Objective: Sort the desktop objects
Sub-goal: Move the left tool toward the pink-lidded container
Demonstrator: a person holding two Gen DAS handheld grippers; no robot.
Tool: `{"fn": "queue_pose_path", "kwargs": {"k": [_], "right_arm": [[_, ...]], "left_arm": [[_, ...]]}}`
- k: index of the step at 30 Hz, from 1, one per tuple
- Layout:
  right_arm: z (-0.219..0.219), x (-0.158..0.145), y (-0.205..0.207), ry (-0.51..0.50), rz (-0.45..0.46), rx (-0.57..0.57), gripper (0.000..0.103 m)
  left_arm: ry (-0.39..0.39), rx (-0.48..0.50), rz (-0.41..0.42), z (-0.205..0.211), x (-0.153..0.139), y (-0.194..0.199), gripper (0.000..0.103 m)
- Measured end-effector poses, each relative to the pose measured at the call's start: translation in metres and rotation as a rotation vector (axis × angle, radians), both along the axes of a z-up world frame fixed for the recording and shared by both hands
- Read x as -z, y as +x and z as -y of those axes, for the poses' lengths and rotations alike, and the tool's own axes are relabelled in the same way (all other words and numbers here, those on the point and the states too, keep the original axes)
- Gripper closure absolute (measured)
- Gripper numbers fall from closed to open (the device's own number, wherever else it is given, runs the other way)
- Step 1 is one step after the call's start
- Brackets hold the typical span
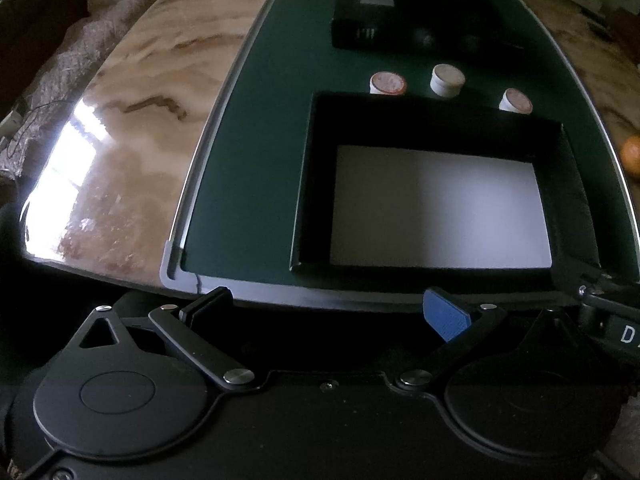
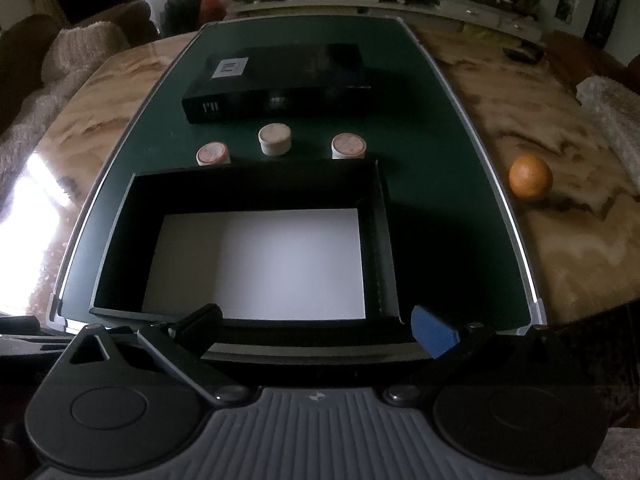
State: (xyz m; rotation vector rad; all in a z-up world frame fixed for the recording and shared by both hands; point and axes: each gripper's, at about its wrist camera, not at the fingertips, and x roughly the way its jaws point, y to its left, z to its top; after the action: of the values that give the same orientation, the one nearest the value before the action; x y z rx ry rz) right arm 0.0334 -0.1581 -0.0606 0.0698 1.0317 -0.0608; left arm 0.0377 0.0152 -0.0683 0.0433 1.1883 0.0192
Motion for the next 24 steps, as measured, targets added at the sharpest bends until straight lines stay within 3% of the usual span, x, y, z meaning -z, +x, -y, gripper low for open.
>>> {"fn": "queue_pose_path", "kwargs": {"k": [9,15,24], "right_arm": [[0.006,0.003,0.013,0.017,0.053,-0.012,0.000],[0.025,-0.001,0.031,0.098,0.142,-0.025,0.000],[0.046,0.000,0.081,0.047,0.151,0.000,0.000]], "left_arm": [[0.006,0.003,0.015,0.007,0.000,0.031,0.000],[0.028,-0.008,0.048,0.010,-0.003,0.064,0.000],[0.041,-0.025,0.088,0.025,0.005,0.138,0.000]]}}
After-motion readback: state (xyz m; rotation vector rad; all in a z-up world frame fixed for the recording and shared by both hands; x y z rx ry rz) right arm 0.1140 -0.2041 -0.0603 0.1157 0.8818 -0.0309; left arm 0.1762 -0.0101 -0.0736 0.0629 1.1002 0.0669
